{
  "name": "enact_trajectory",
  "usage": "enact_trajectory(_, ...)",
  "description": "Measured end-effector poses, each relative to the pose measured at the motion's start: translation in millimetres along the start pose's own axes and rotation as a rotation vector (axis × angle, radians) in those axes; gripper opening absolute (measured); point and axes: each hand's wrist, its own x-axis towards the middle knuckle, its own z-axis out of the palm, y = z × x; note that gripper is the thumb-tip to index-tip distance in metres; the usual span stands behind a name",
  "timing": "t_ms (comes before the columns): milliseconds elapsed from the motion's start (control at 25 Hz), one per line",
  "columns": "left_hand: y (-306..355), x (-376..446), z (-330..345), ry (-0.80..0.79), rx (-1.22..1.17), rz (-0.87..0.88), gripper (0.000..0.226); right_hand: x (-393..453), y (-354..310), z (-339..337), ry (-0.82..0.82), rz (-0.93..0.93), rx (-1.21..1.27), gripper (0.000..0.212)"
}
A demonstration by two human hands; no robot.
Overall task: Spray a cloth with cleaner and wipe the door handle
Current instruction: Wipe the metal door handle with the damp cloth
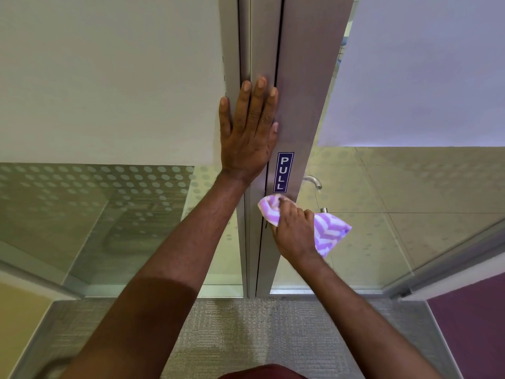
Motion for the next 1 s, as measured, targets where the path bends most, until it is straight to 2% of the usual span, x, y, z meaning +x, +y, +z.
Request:
enact_trajectory(120, 1, -1, 2, 0.003, 0.001, 0.001, 0.054, 0, -5, 1, 0.027, 0.03, -0.084, 0.039)
enact_trajectory(280, 0, -1, 3, 0.015, -0.017, -0.011, 0.053, -26, 1, 13, 0.017, -0.125, -0.253, 0.061)
enact_trajectory(360, 1, -1, 2, 0.014, -0.021, -0.008, 0.053, -27, 12, 12, 0.009, -0.195, -0.251, 0.071)
enact_trajectory(440, 2, -1, 0, 0.012, -0.011, -0.01, 0.053, -27, 15, 12, 0.038, -0.208, -0.205, 0.071)
enact_trajectory(600, 1, -1, -1, 0.008, -0.004, -0.009, 0.054, -26, -3, 9, 0.194, -0.05, 0.063, 0.069)
enact_trajectory(720, 1, 0, -2, -0.003, 0.0, -0.011, 0.054, -16, -13, 1, 0.233, 0.122, 0.242, 0.052)
enact_trajectory(800, 1, 0, -2, -0.005, 0.0, -0.013, 0.054, -10, -16, 2, 0.218, 0.184, 0.155, 0.038)
enact_trajectory(1000, 1, 0, -2, -0.011, -0.005, -0.006, 0.055, -4, -25, 3, 0.096, 0.141, -0.259, 0.036)
